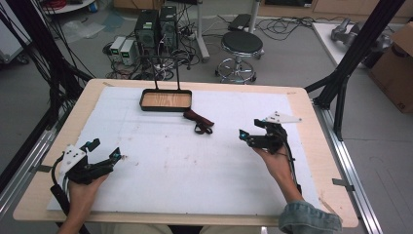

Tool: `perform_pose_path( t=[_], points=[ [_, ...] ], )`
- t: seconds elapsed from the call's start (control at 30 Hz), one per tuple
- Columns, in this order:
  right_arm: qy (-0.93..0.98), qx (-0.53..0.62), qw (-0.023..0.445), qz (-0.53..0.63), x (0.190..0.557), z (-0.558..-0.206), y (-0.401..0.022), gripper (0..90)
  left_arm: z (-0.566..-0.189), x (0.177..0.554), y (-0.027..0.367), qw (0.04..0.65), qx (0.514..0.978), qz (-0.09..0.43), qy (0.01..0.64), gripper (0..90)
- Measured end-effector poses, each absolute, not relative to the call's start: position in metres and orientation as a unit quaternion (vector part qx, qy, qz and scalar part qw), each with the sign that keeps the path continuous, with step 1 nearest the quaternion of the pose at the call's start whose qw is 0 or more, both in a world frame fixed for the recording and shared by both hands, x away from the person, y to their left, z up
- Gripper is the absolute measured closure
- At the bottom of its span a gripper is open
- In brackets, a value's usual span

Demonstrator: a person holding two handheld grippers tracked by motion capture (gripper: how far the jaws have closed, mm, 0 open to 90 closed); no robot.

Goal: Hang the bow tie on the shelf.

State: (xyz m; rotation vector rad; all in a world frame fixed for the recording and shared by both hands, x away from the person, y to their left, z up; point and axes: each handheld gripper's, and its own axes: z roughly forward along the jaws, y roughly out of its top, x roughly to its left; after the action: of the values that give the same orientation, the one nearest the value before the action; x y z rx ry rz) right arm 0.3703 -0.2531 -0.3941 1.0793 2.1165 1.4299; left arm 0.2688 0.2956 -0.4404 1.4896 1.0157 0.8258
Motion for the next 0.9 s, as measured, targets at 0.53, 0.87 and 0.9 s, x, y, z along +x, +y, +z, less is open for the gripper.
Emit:
perform_pose_path(
  t=[0.53,0.87,0.9],
  points=[
    [0.793,0.346,0.123,0.487,0.456,-0.385,-0.166,23.6,-0.439,0.268,0.295,0.562,0.624,0.340,0.423,17.5],
    [0.801,0.348,0.096,0.477,0.484,-0.406,-0.124,27.1,-0.438,0.268,0.294,0.568,0.621,0.338,0.421,17.5],
    [0.803,0.343,0.099,0.478,0.487,-0.408,-0.116,27.7,-0.438,0.268,0.294,0.569,0.621,0.336,0.422,17.5]
  ],
)
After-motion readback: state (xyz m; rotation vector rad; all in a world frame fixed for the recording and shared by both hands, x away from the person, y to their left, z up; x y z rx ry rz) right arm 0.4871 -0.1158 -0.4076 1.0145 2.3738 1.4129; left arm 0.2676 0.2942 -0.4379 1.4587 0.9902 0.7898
